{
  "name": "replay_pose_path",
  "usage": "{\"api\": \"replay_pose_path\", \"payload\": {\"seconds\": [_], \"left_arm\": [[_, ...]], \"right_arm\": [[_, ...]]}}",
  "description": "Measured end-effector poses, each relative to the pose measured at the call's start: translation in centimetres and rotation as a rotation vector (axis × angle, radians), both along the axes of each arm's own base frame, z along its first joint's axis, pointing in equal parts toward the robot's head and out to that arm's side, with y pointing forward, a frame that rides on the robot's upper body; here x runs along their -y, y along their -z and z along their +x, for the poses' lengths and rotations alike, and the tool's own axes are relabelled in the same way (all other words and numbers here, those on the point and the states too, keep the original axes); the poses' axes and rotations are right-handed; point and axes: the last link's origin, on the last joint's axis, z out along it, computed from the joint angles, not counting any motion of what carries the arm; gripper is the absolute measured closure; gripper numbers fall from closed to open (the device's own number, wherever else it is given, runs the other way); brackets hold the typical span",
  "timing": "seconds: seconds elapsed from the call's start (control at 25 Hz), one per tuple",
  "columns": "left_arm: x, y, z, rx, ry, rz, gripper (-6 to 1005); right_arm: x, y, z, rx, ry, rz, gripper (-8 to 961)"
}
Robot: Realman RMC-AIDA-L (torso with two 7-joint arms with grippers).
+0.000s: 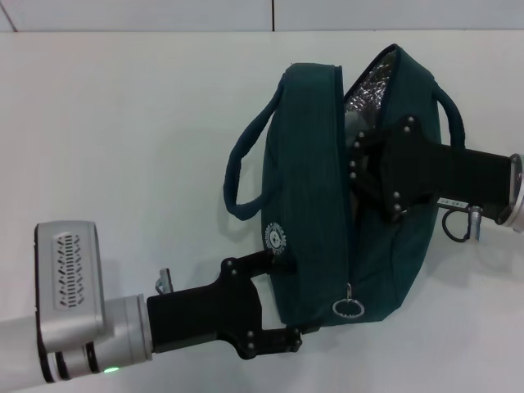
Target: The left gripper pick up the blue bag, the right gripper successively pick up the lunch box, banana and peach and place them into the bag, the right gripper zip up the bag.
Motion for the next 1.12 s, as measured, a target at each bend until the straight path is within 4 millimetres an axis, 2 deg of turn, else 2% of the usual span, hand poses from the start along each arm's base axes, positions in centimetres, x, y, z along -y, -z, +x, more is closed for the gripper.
{"api": "replay_pose_path", "payload": {"seconds": [0.28,0.64,0.76,0.88,1.12], "left_arm": [[-0.9,-0.2,0.3,0.013,-0.016,0.048,211],[-2.9,-1.5,-0.3,0.048,-0.125,0.181,215],[-3.1,-1.5,-0.3,0.038,-0.129,0.185,309],[-3.2,-1.3,-0.3,0.03,-0.128,0.189,308],[-3.0,-1.2,-0.3,0.027,-0.107,0.196,306]], "right_arm": [[-0.2,0.0,0.0,-0.008,0.012,0.014,916],[-0.3,-0.3,0.3,-0.039,0.049,0.037,916],[-0.3,-0.3,0.5,-0.04,0.061,0.039,915],[-0.3,-0.3,0.6,-0.04,0.065,0.037,915],[1.5,-0.8,1.5,-0.047,0.032,-0.026,915]]}}
